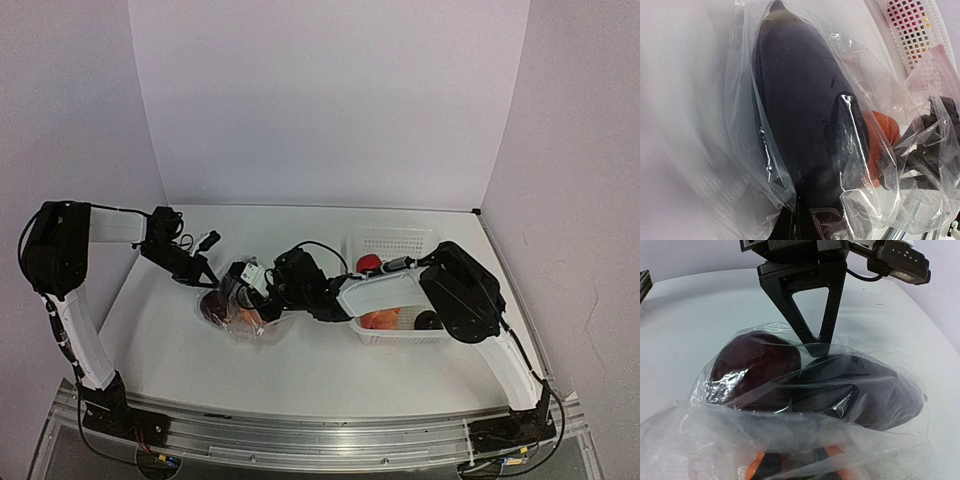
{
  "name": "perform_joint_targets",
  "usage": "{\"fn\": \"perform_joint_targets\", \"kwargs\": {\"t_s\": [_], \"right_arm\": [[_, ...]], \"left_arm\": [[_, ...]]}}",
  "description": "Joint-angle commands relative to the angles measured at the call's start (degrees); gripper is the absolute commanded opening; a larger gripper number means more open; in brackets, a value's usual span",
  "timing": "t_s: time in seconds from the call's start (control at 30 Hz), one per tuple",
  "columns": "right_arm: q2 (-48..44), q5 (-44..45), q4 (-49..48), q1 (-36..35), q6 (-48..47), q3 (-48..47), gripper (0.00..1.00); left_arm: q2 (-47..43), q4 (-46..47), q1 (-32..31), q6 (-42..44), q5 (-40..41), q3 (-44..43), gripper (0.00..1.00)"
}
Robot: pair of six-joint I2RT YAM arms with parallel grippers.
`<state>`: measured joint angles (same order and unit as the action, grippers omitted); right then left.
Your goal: Open the zip-top bag and remove the fake food
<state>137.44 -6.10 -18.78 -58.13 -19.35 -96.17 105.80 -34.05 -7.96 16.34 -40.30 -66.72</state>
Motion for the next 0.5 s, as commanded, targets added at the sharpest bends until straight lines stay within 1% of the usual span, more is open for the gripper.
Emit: {"fn": "perform_joint_targets", "kwargs": {"t_s": [0.0,0.07,0.27,0.47], "right_arm": [[3.0,3.2,0.4,-0.1,0.5,-1.0,0.04],[2.1,3.6,0.4,-0.1,0.4,0.1,0.00],[-2.2,5.3,0.4,-0.2,1.5,4.4,0.00],[-10.7,3.7,0.5,-0.2,4.9,10.5,0.00]], "left_arm": [[-1.7,-1.4,-0.4,1.1,-2.2,-1.4,0.00],[-1.7,-1.6,-0.4,1.4,-2.3,-1.4,0.00],[-1.4,-0.6,0.0,0.3,-2.8,-2.2,0.00],[-1.1,-0.4,1.1,-0.2,-1.5,-3.6,0.00]]}}
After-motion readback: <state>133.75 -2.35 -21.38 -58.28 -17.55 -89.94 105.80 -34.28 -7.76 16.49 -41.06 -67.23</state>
